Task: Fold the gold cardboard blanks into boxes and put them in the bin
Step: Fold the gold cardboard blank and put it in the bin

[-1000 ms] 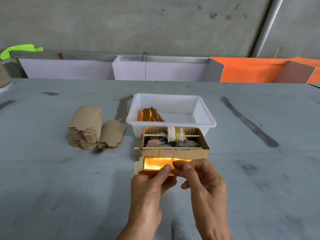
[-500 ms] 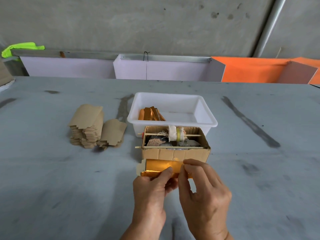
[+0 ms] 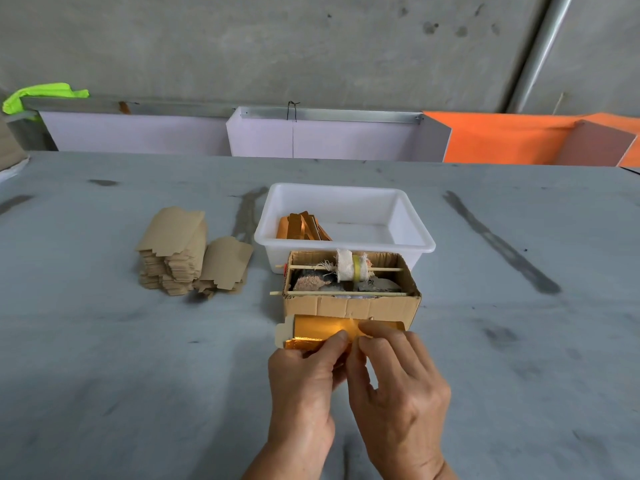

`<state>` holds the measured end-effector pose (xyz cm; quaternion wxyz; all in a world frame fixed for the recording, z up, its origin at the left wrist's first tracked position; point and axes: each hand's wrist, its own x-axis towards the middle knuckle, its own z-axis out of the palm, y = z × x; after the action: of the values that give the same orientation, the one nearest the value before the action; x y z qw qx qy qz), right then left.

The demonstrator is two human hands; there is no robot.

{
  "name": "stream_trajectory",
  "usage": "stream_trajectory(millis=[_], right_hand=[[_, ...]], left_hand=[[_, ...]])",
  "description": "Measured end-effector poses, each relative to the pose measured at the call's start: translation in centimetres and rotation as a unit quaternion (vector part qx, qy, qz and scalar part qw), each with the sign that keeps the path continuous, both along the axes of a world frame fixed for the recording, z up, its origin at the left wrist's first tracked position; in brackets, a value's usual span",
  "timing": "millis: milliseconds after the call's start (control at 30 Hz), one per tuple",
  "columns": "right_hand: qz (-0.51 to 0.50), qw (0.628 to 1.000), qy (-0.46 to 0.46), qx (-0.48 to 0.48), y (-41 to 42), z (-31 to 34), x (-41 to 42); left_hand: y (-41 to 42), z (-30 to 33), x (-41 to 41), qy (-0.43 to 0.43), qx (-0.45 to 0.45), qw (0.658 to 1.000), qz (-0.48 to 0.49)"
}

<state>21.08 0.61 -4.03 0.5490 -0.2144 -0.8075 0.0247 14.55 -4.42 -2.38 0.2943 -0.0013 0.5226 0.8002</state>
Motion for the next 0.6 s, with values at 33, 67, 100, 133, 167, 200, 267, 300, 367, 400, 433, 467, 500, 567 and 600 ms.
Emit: stream_trajectory(millis=[33,67,100,133,167,200,267,300,367,400,433,467,500,567,600], right_hand=[[0.001,1.000,-0.003,0.002,0.02,-0.02,-0.02],[0.003,1.000,-0.006,0.005,0.03,-0.03,-0.02],[0.004,1.000,-0.009,0.008,0.02,-0.05,-0.03],[0.005,1.000,-0.013,0.010,0.00,-0.06,-0.05],[0.005,1.000,-0.017,0.012,-0.01,-0.07,-0.06],[0.006,1.000,-0.021,0.013,0.01,-0.09,-0.07],[0.010,0.999,-0.027,0.016,0.03,-0.11,-0.13],[0.012,0.999,-0.030,0.017,0.04,-0.11,-0.15],[0.016,0.999,-0.034,0.021,0.10,-0.07,-0.18],[0.019,0.999,-0.036,0.023,0.12,-0.06,-0.18],[0.022,0.999,-0.037,0.025,0.13,-0.07,-0.18],[0.025,0.999,-0.038,0.026,0.13,-0.09,-0.19],[0.029,0.998,-0.039,0.026,0.14,-0.13,-0.18],[0.035,0.998,-0.043,0.026,0.19,-0.21,-0.20],[0.037,0.998,-0.045,0.026,0.21,-0.25,-0.19]], left_hand=[[0.00,-0.01,-0.01,0.003,-0.001,1.000,-0.001],[-0.01,-0.02,-0.03,0.005,-0.002,1.000,-0.003],[-0.02,-0.04,-0.07,0.007,-0.003,1.000,-0.003],[-0.03,-0.06,-0.12,0.009,-0.005,1.000,-0.004],[-0.03,-0.10,-0.16,0.010,-0.006,1.000,-0.005],[-0.03,-0.12,-0.18,0.012,-0.006,1.000,-0.005],[0.01,-0.17,-0.24,0.014,-0.008,1.000,-0.004],[0.02,-0.20,-0.26,0.016,-0.009,1.000,-0.004],[0.00,-0.23,-0.28,0.019,-0.010,1.000,-0.004],[-0.01,-0.28,-0.30,0.022,-0.010,1.000,-0.004],[-0.03,-0.33,-0.32,0.025,-0.010,1.000,-0.005],[-0.04,-0.37,-0.35,0.028,-0.011,1.000,-0.006],[-0.03,-0.41,-0.38,0.031,-0.011,0.999,-0.006],[0.05,-0.52,-0.49,0.033,-0.009,0.999,-0.005],[0.09,-0.54,-0.53,0.033,-0.008,0.999,-0.005]])
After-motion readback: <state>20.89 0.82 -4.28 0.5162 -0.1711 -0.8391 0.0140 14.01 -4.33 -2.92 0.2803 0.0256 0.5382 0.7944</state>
